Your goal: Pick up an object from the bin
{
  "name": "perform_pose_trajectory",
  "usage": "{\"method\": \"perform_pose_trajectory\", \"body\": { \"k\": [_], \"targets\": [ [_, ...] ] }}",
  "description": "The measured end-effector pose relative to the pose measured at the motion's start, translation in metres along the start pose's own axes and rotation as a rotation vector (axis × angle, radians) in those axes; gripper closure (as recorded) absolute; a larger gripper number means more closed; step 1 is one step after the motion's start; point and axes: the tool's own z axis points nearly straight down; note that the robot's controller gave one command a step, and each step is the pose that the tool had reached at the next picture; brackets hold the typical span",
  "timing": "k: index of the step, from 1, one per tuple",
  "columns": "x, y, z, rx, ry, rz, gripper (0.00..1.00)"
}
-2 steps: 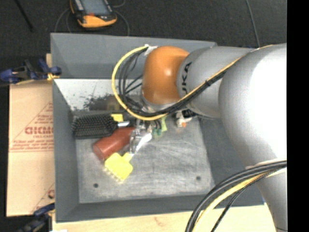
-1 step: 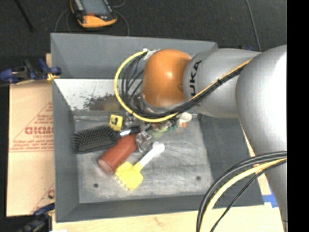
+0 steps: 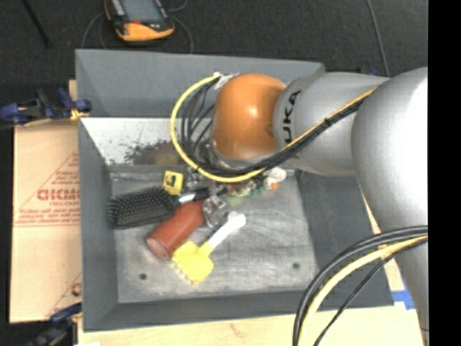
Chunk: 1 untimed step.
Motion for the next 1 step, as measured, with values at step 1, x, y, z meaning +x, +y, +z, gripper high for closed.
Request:
{"method": "perform_pose_trajectory", "body": {
  "k": [1],
  "targets": [
    [0.0042, -0.0028, -0.0339, -0.002, 0.024, -0.009, 1.00]
  ]
}}
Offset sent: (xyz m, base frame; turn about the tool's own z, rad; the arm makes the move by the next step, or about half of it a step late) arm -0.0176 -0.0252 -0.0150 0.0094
